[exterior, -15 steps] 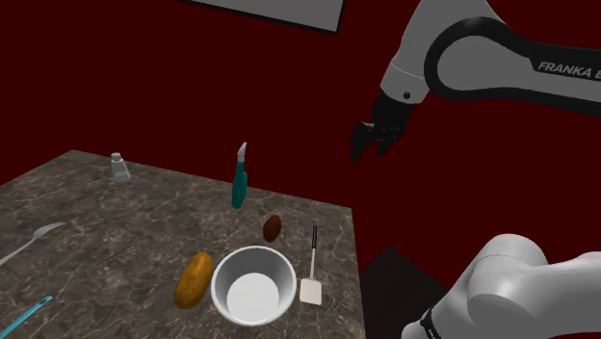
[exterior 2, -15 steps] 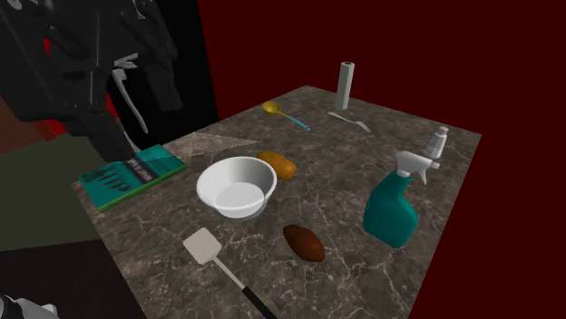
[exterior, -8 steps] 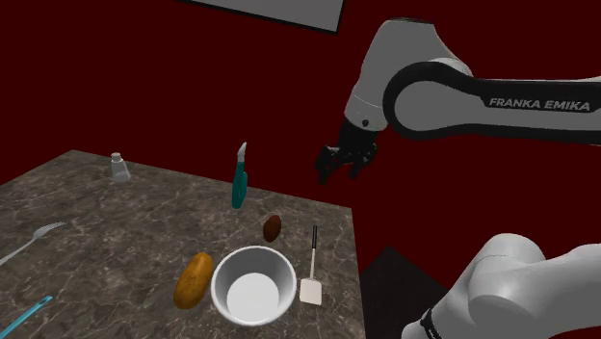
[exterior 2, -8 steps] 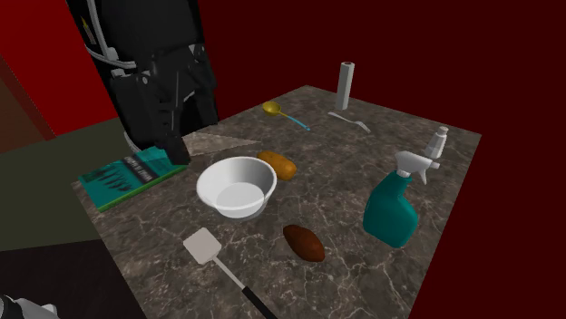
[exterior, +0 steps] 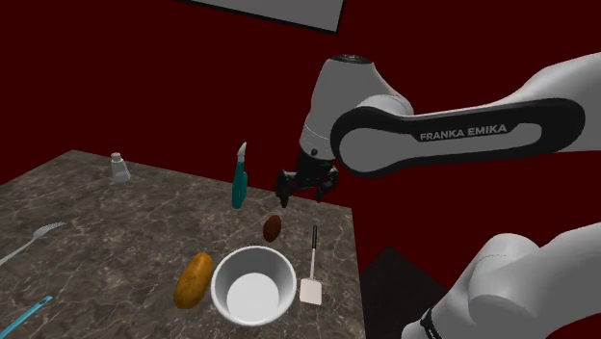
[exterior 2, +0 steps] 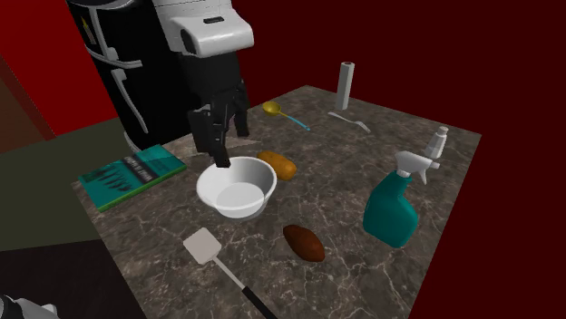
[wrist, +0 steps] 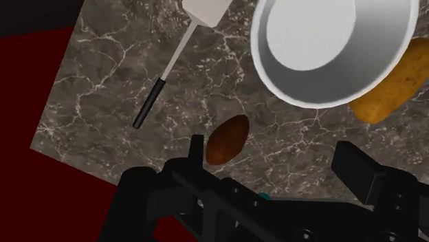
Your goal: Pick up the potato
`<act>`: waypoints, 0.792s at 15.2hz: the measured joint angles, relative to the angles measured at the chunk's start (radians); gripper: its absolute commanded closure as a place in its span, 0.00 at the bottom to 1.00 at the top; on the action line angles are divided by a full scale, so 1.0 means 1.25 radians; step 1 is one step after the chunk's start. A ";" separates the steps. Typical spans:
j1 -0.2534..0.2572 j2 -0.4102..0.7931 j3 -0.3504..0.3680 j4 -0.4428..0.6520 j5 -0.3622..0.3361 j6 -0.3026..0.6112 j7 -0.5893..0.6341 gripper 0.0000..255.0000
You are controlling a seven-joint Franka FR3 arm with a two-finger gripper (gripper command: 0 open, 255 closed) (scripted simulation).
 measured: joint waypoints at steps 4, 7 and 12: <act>-0.009 0.117 0.063 0.038 -0.018 0.075 0.105 0.00; -0.012 0.198 0.104 0.064 -0.046 0.126 0.188 0.00; -0.013 0.379 0.147 0.156 -0.152 0.192 0.351 0.00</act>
